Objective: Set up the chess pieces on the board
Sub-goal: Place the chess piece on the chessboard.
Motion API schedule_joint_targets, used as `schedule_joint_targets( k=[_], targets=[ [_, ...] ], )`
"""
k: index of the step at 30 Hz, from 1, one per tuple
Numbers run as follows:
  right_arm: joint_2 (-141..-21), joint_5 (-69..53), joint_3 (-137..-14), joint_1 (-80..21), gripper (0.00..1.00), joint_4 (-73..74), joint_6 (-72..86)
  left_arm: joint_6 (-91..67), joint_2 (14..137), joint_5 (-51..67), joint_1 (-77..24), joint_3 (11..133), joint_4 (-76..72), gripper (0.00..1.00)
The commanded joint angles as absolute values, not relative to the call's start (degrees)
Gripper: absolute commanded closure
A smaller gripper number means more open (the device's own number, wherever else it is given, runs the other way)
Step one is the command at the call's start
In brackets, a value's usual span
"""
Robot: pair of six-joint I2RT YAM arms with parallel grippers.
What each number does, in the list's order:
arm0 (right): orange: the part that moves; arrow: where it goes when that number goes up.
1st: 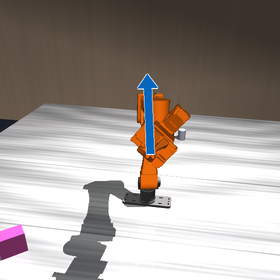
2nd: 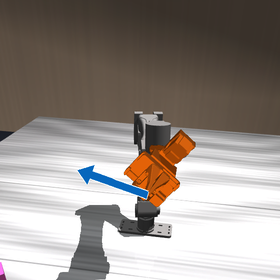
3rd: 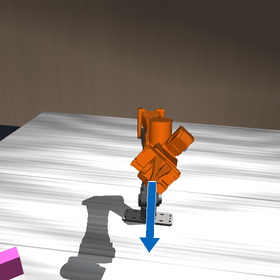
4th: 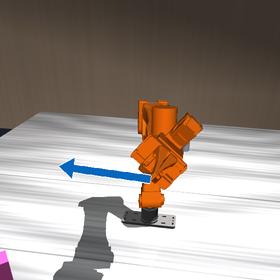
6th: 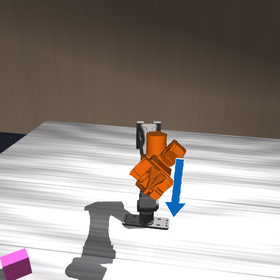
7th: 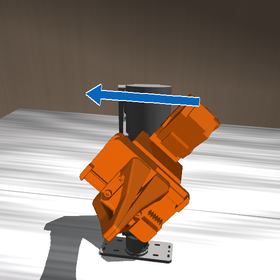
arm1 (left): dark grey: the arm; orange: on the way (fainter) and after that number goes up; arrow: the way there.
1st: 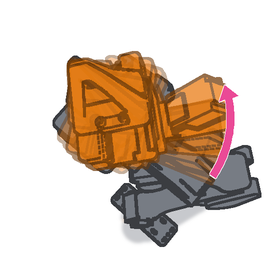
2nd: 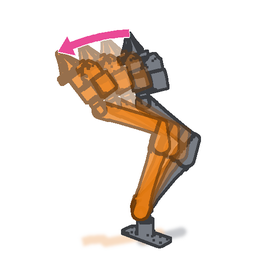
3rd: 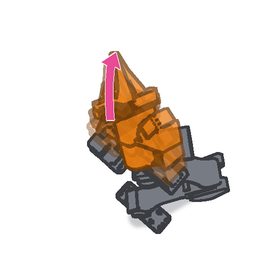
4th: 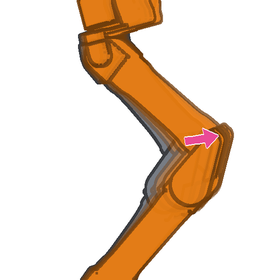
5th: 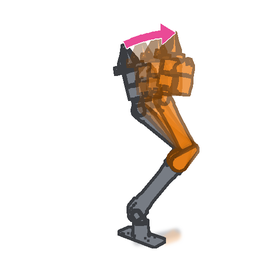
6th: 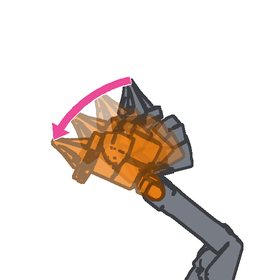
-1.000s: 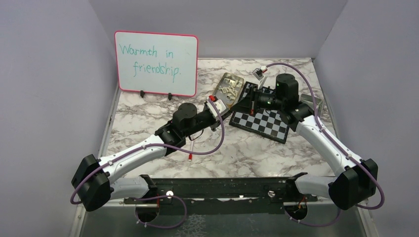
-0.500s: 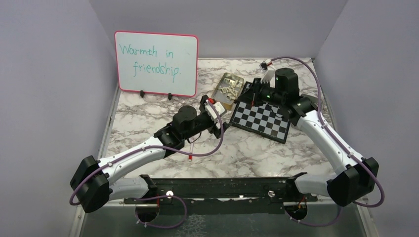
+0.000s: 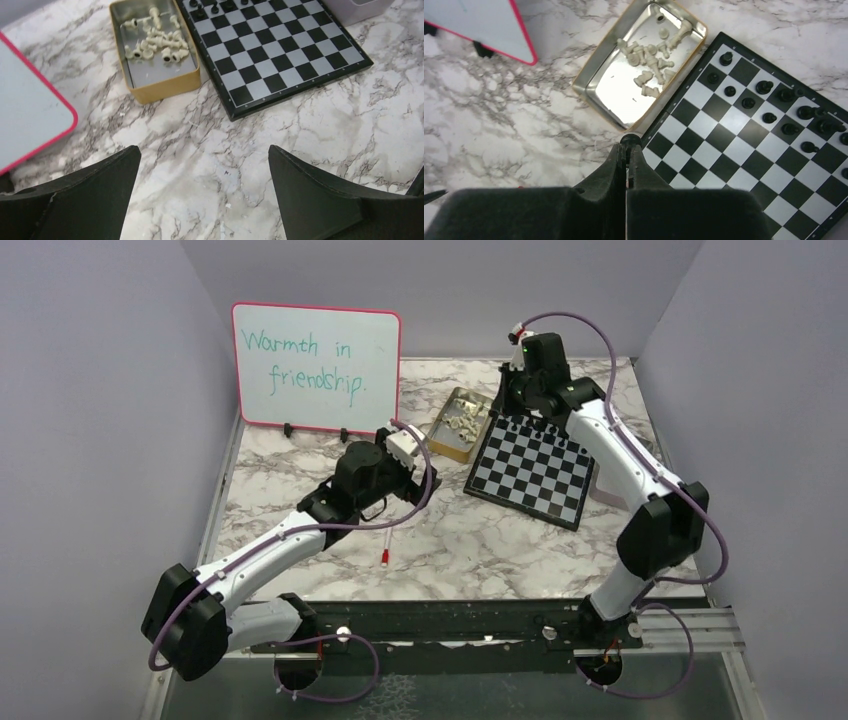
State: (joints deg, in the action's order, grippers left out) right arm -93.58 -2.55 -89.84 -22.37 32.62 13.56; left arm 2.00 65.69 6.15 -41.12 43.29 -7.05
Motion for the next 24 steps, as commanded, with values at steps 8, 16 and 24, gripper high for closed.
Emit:
schedule_joint_targets(
  k=[8, 16, 24],
  targets=[
    [-114.35, 6.47, -107.94, -17.69, 0.99, 46.09, 9.05, -2.16, 66.49, 7.88, -37.96, 45.63, 7.9, 0.01],
    [-122.32, 2.83, -115.45, -12.47, 0.99, 48.6, 8.06, -3.21, 58.55, 4.59, -38.04, 39.47, 3.7, 0.01],
    [-127.17, 2.97, -120.1, -11.77, 0.99, 48.99, 8.17, -2.2, 56.93, 4.46, -38.19, 38.74, 2.55, 0.01]
  ],
)
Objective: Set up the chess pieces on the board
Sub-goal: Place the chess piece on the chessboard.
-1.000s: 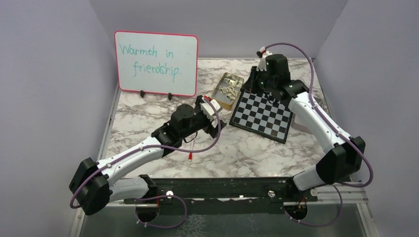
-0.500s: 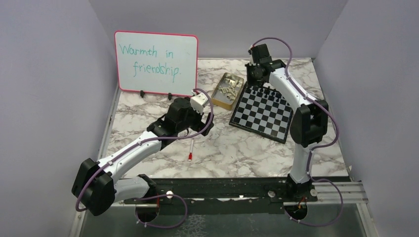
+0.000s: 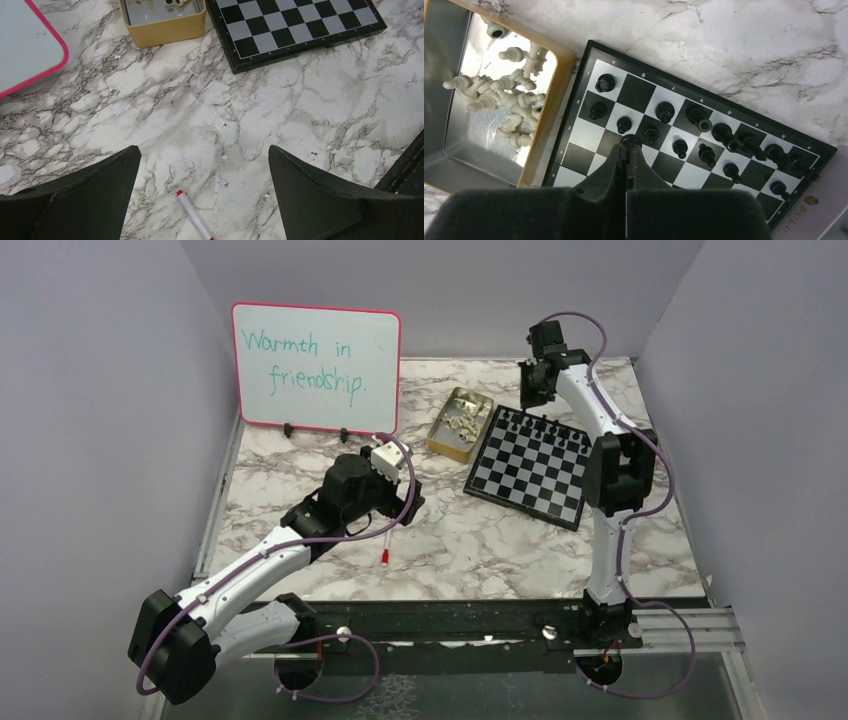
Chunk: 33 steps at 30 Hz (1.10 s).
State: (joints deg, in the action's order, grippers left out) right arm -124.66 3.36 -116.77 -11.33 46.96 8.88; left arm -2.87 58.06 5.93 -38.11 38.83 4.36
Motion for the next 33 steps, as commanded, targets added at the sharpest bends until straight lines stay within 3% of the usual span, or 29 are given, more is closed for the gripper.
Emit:
schedule_joint_targets(
  k=[1, 33],
  targets=[
    [-127.87, 3.1, -120.92, -11.66, 0.99, 48.96, 8.24, -2.13, 56.9, 4.64, -38.17, 38.6, 2.55, 0.01],
    [-139.09, 3.85, -130.44, -9.88, 0.98, 49.31, 7.48, -2.02, 56.34, 5.14, -38.41, 37.98, 1.93, 0.01]
  ],
)
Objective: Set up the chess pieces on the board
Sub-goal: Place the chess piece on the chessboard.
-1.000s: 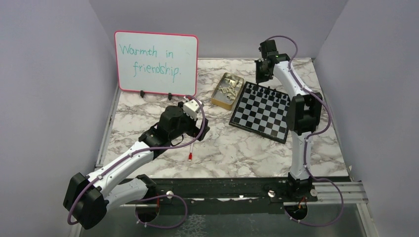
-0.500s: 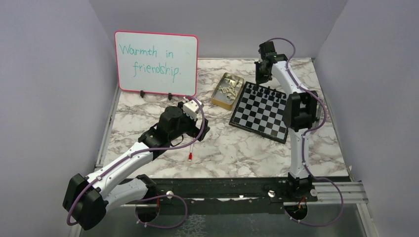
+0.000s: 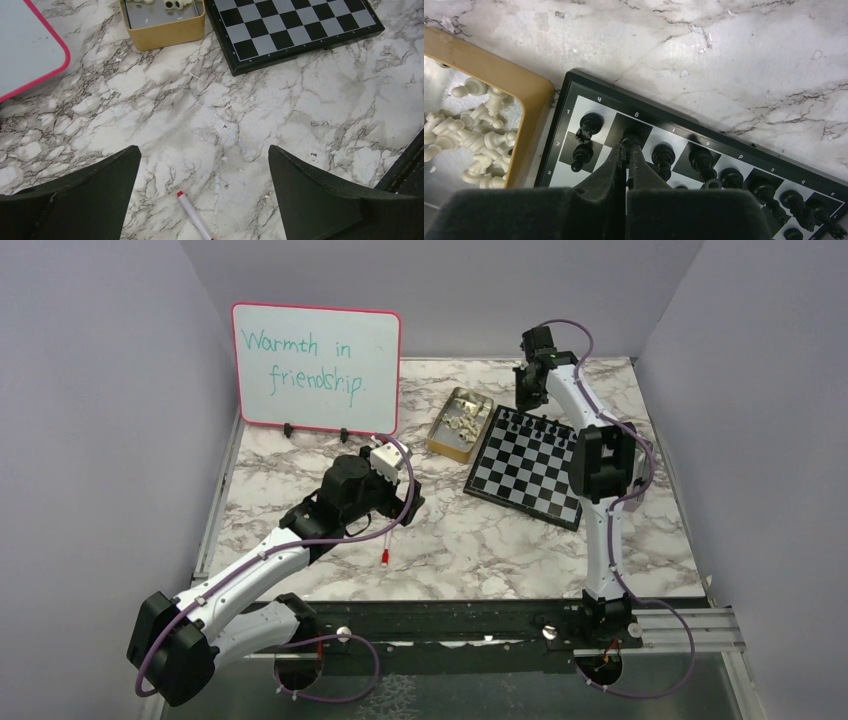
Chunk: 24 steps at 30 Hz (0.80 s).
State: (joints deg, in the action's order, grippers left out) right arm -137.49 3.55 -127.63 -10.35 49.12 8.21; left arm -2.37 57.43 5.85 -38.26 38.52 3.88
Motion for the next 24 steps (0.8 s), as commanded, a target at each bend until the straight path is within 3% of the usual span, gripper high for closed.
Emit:
schedule_joint_targets(
  k=[1, 15, 24],
  targets=[
    [-139.28, 3.72, -130.7, -9.87, 0.98, 49.38, 7.47, -2.02, 56.34, 5.14, -38.46, 37.98, 1.93, 0.01],
    [-141.38, 3.08, -132.04, -9.93, 0.93, 50.98, 7.08, -2.02, 56.34, 5.26, -38.52, 37.95, 1.85, 0.01],
    [-141.08, 1.98, -132.23, -9.84, 0.72, 49.8, 7.73, -2.11, 56.29, 5.29, -38.5, 37.89, 1.78, 0.01]
  ],
)
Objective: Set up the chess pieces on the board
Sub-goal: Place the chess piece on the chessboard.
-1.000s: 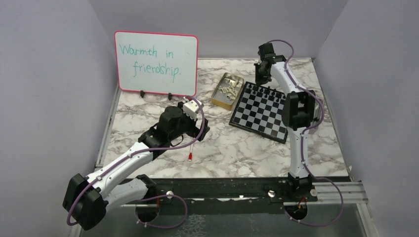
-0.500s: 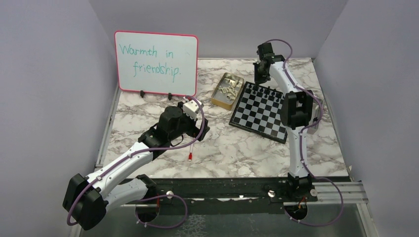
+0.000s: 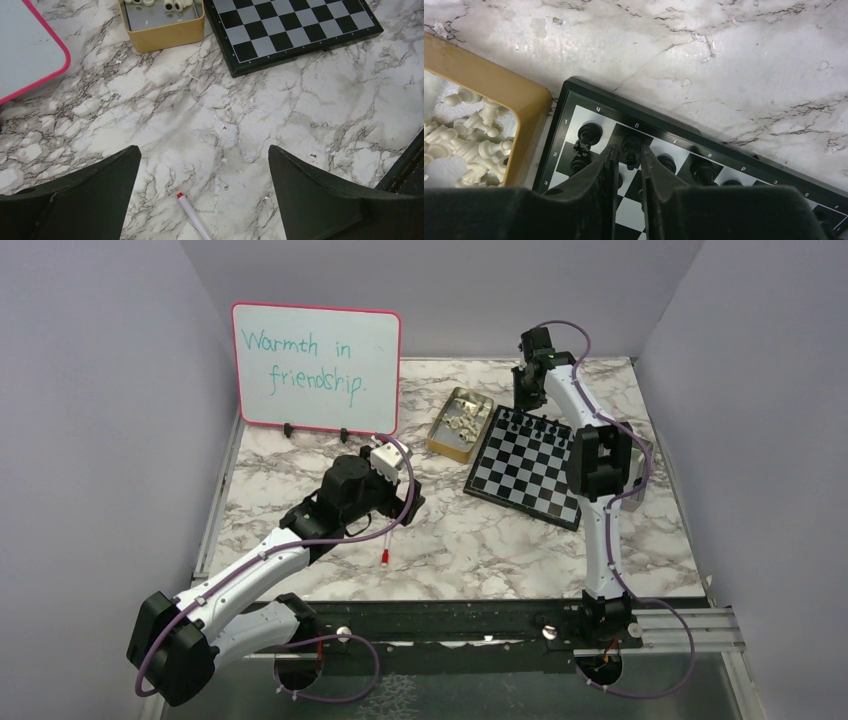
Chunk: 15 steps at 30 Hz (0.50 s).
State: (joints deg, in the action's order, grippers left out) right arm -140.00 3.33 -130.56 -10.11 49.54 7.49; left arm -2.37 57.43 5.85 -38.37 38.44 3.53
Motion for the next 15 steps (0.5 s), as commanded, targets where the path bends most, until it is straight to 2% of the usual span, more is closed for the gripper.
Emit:
schedule_joint_targets(
  k=[1, 5, 15],
  targets=[
    [-141.02, 1.59, -132.52, -9.79, 0.7, 49.46, 8.21, -2.07, 56.29, 5.4, -38.51, 37.88, 1.68, 0.01],
    [-140.26, 0.97, -133.63, -9.71, 0.66, 48.61, 9.68, -2.04, 56.47, 5.17, -38.52, 38.06, 2.23, 0.01],
    [-132.94, 3.02, -131.65, -9.06, 0.63, 49.81, 10.02, -1.93, 55.36, 4.62, -38.68, 37.77, 2.28, 0.01]
  ],
)
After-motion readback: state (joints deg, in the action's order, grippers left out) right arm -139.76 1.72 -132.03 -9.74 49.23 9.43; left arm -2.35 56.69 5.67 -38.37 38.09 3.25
